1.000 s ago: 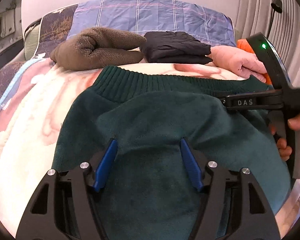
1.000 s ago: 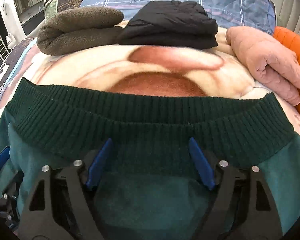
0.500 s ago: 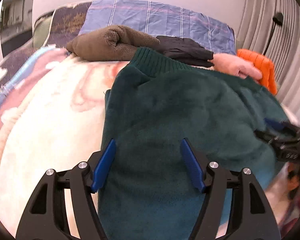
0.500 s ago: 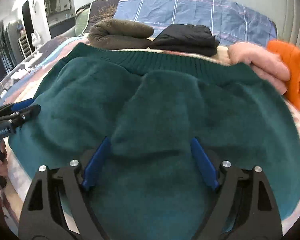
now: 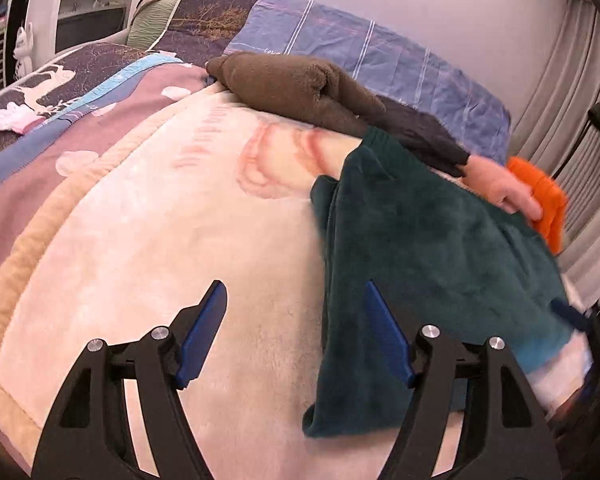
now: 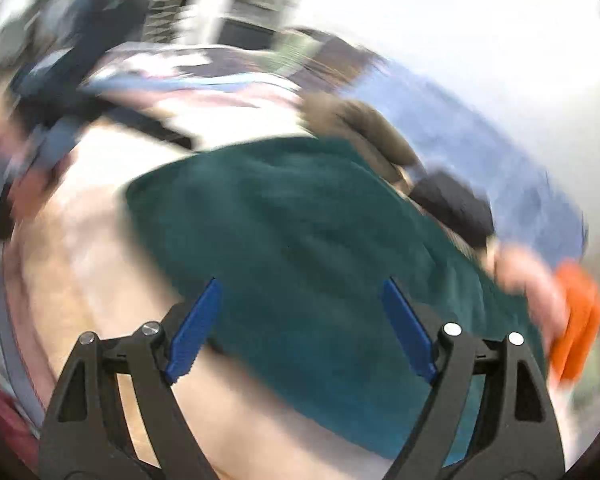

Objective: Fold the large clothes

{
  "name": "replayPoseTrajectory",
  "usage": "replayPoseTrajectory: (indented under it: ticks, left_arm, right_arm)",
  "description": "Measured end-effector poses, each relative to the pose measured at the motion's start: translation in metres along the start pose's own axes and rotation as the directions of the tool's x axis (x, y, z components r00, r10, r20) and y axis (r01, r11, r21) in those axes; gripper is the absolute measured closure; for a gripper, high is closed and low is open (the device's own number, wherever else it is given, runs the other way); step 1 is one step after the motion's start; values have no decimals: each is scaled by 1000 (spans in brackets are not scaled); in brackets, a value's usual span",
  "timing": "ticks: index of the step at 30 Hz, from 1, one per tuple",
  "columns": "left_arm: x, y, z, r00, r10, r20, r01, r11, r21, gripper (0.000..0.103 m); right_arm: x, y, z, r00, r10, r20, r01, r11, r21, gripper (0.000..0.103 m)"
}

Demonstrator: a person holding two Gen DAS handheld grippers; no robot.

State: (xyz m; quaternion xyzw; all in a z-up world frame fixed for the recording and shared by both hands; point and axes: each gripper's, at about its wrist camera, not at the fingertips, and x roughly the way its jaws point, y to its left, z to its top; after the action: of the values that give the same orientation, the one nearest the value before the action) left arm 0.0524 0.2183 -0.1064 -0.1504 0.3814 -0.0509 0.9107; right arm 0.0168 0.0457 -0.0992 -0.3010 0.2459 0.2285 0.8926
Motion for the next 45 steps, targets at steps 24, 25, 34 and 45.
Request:
replayPoseTrajectory:
  ticks: [24, 25, 34, 45]
  left_arm:
    - [139, 13, 56, 827, -498, -261, 465, 867, -180, 45]
    - [140, 13, 57, 813, -519, -263, 486, 854, -186, 56]
    - [104, -18, 86, 844, -497, -202, 490, 867, -86, 74]
    - [43, -161, 144, 844, -512, -158, 534, 828, 169, 74]
  right_arm:
    - [87, 117, 44, 996, -70, -60, 48, 951, -305, 59]
    - [87, 118, 45, 996, -65, -58, 45, 954, -295, 67]
    - [38, 28, 71, 993, 112, 34, -115, 988, 106, 90]
    - [-53, -105, 53, 958, 105, 267, -221, 862, 456, 92]
